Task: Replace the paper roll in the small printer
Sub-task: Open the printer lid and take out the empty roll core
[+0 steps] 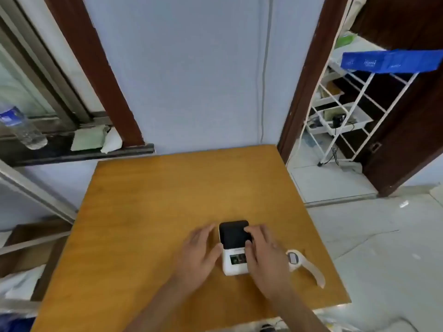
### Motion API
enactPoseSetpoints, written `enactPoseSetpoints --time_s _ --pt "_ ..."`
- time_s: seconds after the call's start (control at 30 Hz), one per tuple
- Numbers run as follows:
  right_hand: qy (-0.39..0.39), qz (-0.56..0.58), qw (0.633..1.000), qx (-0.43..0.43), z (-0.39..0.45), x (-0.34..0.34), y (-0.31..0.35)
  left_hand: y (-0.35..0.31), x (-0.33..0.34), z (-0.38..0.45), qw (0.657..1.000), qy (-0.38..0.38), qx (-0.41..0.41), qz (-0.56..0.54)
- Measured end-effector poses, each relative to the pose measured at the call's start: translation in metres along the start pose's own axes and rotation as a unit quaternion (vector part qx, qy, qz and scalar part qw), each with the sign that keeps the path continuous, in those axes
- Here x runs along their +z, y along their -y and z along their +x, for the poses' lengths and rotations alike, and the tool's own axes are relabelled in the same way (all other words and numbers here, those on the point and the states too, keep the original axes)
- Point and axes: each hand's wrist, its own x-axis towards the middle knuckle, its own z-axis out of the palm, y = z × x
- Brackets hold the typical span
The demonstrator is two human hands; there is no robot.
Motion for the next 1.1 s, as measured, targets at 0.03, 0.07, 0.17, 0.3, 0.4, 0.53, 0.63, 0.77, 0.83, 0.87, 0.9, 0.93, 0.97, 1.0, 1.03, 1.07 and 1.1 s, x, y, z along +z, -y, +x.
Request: enactPoseSetpoints --time_s 0.03,0.07,0.17,0.3,0.4,0.53,0.63,0.77,0.83,0.87,0.9,0.93,0.97,1.0,1.03,1.07,1.1 --pt "-0.022 0.016 1.0 -0.006 -0.001 0.009 -0.004 0.007 0.009 0.002 0.999 -0.01 0.039 0.012" --pt "-0.045 0.038 0.998 -0.004 -0.002 0.016 -0.007 0.015 0.018 0.003 0.996 -0.019 0.074 0.047" --pt "-0.086 0.141 0.986 0.015 -0.007 0.033 -0.02 0.029 0.036 0.003 0.986 -0.042 0.119 0.108" --pt "-0.069 0.313 0.946 0.05 -0.008 0.042 -0.032 0.039 0.049 0.0 0.975 -0.047 0.139 0.165" --pt "-0.058 0.311 0.948 0.049 -0.012 0.038 -0.034 0.035 0.052 -0.003 0.973 -0.057 0.147 0.17" --pt "-0.082 0.284 0.955 0.03 -0.019 0.042 -0.034 0.033 0.051 -0.01 0.974 -0.08 0.143 0.156" --pt "-0.083 0.274 0.958 0.029 -0.019 0.037 -0.032 0.031 0.05 -0.013 0.975 -0.094 0.136 0.151" --pt "-0.093 0.249 0.964 0.012 -0.023 0.037 -0.033 0.031 0.049 -0.017 0.973 -0.101 0.138 0.155" --pt "-0.098 0.245 0.965 0.003 -0.022 0.038 -0.034 0.031 0.049 -0.018 0.973 -0.095 0.139 0.159" --pt "-0.098 0.244 0.965 -0.001 -0.021 0.037 -0.034 0.031 0.048 -0.017 0.973 -0.094 0.137 0.16" --pt "-0.097 0.245 0.965 -0.007 -0.021 0.036 -0.034 0.032 0.048 -0.016 0.973 -0.094 0.134 0.163" --pt "-0.097 0.243 0.965 -0.009 -0.022 0.036 -0.033 0.032 0.049 -0.015 0.973 -0.094 0.132 0.164" --pt "-0.098 0.241 0.966 -0.012 -0.023 0.035 -0.033 0.032 0.049 -0.015 0.973 -0.094 0.131 0.163" --pt "-0.099 0.239 0.966 -0.014 -0.023 0.035 -0.032 0.032 0.049 -0.014 0.973 -0.095 0.133 0.161" --pt "-0.101 0.238 0.966 -0.016 -0.023 0.036 -0.033 0.033 0.05 -0.014 0.974 -0.095 0.133 0.159" --pt "-0.104 0.235 0.966 -0.016 -0.023 0.036 -0.034 0.033 0.05 -0.014 0.974 -0.096 0.134 0.158" --pt "-0.105 0.234 0.967 -0.015 -0.022 0.037 -0.035 0.033 0.05 -0.013 0.974 -0.097 0.133 0.157"
